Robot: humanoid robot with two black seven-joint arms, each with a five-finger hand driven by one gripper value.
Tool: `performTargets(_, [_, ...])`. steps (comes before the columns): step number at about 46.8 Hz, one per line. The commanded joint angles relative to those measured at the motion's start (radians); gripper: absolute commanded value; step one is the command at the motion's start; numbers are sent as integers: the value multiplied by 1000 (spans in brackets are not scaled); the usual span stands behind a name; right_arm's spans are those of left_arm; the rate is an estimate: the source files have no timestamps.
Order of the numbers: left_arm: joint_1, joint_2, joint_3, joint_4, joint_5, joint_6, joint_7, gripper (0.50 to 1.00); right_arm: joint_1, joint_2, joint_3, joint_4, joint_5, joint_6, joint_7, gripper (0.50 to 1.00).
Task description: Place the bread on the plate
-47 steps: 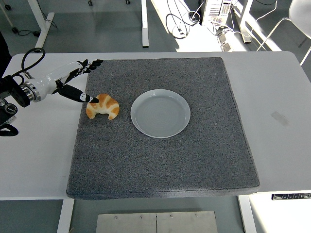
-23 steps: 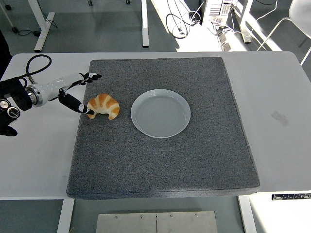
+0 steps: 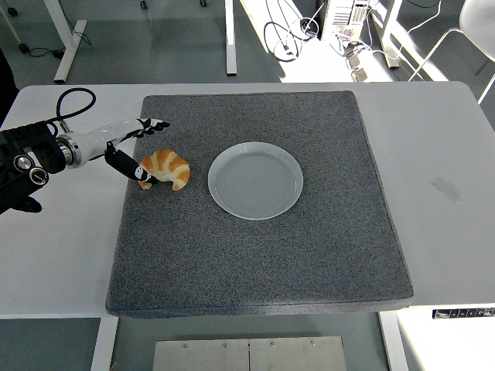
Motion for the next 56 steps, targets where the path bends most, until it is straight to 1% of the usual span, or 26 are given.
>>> performTargets(1, [-6, -12, 6, 5, 0, 1, 5, 993, 0, 0, 0, 0, 0, 1, 1, 1000])
performTargets(5, [-8, -24, 6, 18, 1, 1, 18, 986, 0, 0, 0, 0, 0, 0, 0, 1000])
performTargets(19, [-3, -33, 7, 39, 49, 1, 22, 974, 0, 0, 0, 1, 0, 0, 0, 1000])
performTargets(24, [0, -46, 10, 44, 52, 1, 32, 954, 0, 0, 0, 1, 0, 0, 0, 1000])
performTargets(26, [0, -50, 18, 44, 61, 1, 38, 928, 0, 0, 0, 1, 0, 0, 1, 1000])
performTargets(33, [3, -69, 26, 44, 86, 1, 57, 806, 0, 0, 0, 0, 0, 0, 1, 1000])
performTargets(38, [3, -73, 24, 44, 86, 1, 58, 763, 0, 0, 0, 0, 0, 0, 0, 1000])
performTargets(49, [-3, -82, 19, 39, 84, 1, 69, 722, 0, 0, 0, 1, 0, 0, 1, 1000])
performTargets(56, [-5, -82, 18, 36, 87, 2, 66, 717, 0, 0, 0, 0, 0, 0, 0, 1000])
